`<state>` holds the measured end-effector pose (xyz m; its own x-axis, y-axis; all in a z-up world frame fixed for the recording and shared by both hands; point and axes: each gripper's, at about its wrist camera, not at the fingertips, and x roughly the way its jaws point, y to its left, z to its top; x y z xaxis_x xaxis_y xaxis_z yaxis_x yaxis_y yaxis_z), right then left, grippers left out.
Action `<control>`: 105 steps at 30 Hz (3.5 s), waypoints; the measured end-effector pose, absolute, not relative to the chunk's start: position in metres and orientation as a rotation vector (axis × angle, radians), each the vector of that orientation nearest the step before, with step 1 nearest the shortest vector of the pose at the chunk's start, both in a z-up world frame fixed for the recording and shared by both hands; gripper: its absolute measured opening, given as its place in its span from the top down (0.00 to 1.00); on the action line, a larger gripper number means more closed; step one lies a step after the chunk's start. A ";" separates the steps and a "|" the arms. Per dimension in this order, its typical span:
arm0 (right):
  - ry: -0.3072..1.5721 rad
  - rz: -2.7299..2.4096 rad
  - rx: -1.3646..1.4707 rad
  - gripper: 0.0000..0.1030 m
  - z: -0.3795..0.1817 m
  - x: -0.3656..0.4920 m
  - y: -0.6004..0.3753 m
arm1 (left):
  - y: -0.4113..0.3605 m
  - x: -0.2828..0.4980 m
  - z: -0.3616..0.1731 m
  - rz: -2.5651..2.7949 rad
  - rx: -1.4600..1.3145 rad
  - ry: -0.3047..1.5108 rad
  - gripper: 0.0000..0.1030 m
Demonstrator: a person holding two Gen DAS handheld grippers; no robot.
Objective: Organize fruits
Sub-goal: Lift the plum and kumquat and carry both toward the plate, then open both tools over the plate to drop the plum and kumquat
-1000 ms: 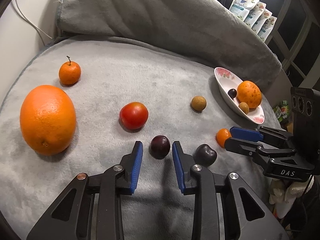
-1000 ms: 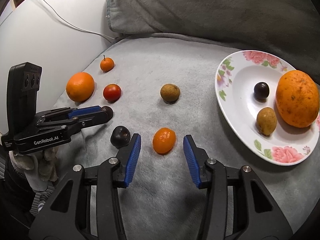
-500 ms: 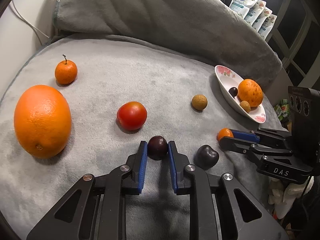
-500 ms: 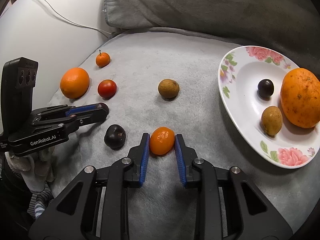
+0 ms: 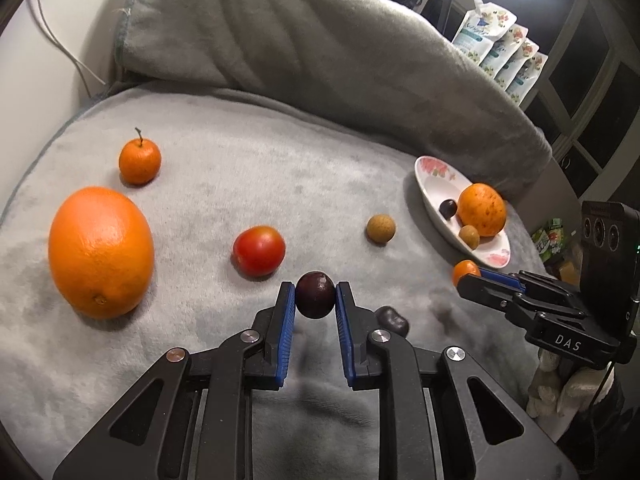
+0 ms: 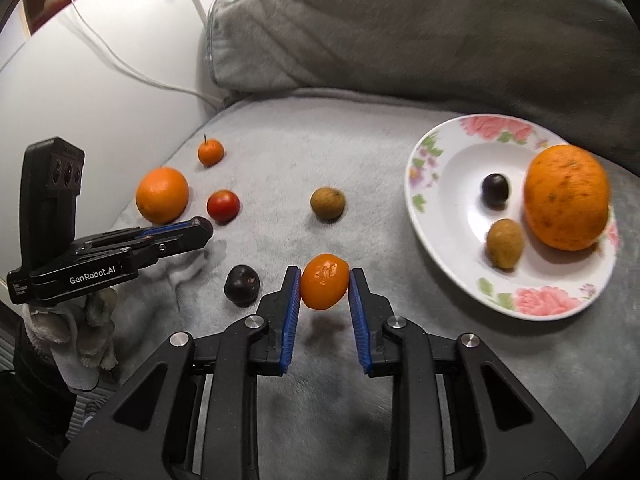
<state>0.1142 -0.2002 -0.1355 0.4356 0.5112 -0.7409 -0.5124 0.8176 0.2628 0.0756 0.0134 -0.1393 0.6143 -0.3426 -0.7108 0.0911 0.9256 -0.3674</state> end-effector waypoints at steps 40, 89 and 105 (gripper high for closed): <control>0.824 0.462 0.072 0.75 -0.105 0.106 -0.286 | -0.072 0.120 -0.095 -0.424 -0.237 0.800 0.82; 0.843 0.434 0.046 0.45 -0.122 0.128 -0.289 | -0.120 0.176 -0.109 -0.468 -0.169 0.838 0.65; 0.815 0.443 0.032 0.09 -0.114 0.123 -0.285 | -0.118 0.171 -0.103 -0.442 -0.186 0.837 0.21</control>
